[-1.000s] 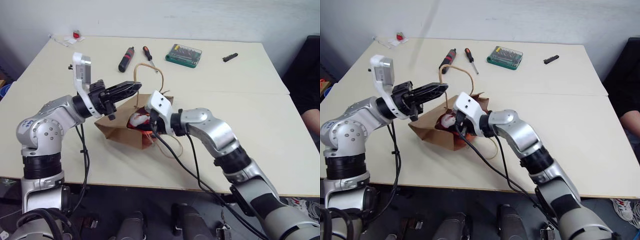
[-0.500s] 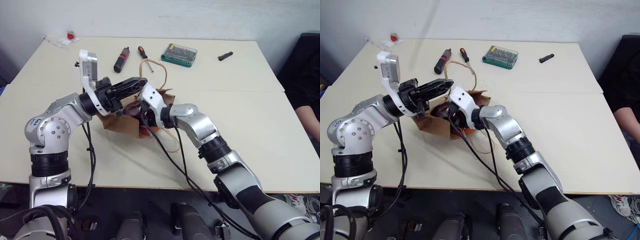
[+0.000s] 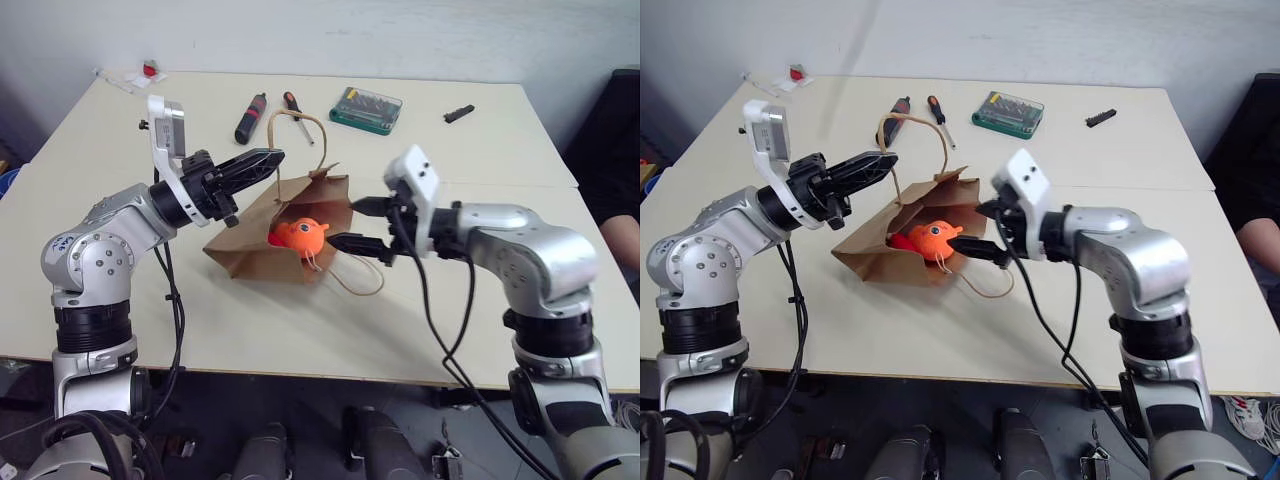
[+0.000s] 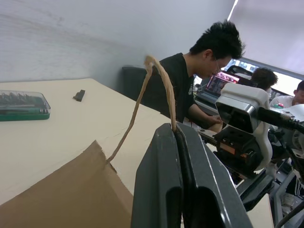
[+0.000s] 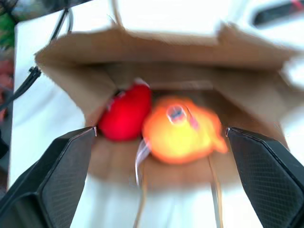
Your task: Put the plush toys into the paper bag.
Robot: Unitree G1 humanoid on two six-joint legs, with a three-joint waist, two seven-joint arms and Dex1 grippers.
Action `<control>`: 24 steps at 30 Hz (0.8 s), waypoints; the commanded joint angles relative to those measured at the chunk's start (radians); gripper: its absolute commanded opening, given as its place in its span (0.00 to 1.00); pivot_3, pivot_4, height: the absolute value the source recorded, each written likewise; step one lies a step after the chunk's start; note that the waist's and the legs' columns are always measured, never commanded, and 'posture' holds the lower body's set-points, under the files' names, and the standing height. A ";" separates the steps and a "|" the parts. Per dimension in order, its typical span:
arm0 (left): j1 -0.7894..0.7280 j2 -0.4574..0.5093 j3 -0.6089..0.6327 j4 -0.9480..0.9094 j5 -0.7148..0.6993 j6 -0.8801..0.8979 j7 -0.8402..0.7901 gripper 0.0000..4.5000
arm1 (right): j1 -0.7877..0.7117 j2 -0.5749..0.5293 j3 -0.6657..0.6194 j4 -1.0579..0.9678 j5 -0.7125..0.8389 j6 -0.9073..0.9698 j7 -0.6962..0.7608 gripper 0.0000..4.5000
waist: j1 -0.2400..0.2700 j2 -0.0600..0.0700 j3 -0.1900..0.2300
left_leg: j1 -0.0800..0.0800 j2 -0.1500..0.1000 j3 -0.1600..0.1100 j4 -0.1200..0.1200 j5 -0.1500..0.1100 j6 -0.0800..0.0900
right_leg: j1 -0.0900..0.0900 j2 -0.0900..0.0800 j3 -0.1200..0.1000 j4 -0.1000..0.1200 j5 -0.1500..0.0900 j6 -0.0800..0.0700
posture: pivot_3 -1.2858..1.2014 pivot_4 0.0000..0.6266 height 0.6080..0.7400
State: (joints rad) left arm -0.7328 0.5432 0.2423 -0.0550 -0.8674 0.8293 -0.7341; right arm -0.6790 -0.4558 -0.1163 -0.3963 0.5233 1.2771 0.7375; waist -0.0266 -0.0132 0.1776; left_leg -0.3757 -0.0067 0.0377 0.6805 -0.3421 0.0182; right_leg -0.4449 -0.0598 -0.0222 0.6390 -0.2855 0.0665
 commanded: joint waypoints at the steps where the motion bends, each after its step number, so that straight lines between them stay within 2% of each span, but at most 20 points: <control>1: -0.015 0.000 0.012 -0.017 -0.015 -0.007 -0.006 0.00 | 0.106 0.085 -0.267 -0.112 0.050 0.279 -0.109 0.99 | 0.001 0.000 0.000 | 0.000 0.000 0.000 -0.001 0.000 0.000 | 0.000 0.000 0.000 0.000 0.000 0.000 | 0.52 0.24 1.00; 5: -0.014 -0.002 -0.007 -0.011 -0.001 -0.016 -0.019 0.00 | 0.233 0.249 -0.443 -0.103 0.129 0.337 -0.261 0.99 | -0.002 0.000 0.000 | 0.001 0.000 0.001 -0.001 0.000 0.000 | 0.000 0.000 0.001 0.001 0.000 0.000 | 0.52 0.24 1.00; 9: -0.023 -0.008 -0.016 -0.005 0.004 -0.020 -0.023 0.00 | 0.306 0.352 -0.473 -0.074 0.209 0.337 -0.382 0.99 | -0.002 0.001 0.000 | 0.001 0.000 0.001 -0.001 0.001 -0.001 | 0.000 0.000 0.001 0.002 0.000 0.000 | 0.52 0.24 1.00; 14: -0.038 -0.008 -0.021 0.012 0.011 -0.024 -0.034 0.00 | 0.255 0.473 -0.521 0.063 0.255 0.337 -0.532 0.99 | -0.006 0.000 0.000 | 0.003 0.000 0.001 -0.001 0.001 -0.001 | 0.000 0.000 0.002 0.004 0.000 0.000 | 0.52 0.24 1.00; 17: -0.045 -0.008 -0.023 0.016 0.016 -0.027 -0.038 0.00 | 0.197 0.539 -0.548 0.114 0.292 0.337 -0.587 0.87 | -0.008 0.000 0.000 | 0.003 0.000 0.002 -0.001 0.001 -0.001 | 0.000 0.000 0.002 0.004 0.000 0.000 | 0.52 0.24 1.00; 24: -0.043 -0.003 -0.014 0.009 0.017 -0.029 -0.034 0.00 | 0.151 0.529 -0.531 0.102 0.288 0.337 -0.614 0.34 | -0.003 0.000 0.000 | 0.002 0.000 0.002 -0.002 0.001 -0.001 | -0.001 0.000 0.002 0.003 0.000 -0.001 | 0.52 0.24 1.00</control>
State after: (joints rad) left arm -0.7643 0.5280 0.2105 -0.0235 -0.8516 0.8187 -0.7625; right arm -0.5129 0.0877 -0.6439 -0.2526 0.7809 1.6107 0.1139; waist -0.0296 -0.0127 0.1776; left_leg -0.3739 -0.0067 0.0392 0.6787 -0.3411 0.0174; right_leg -0.4454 -0.0593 -0.0204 0.6420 -0.2860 0.0658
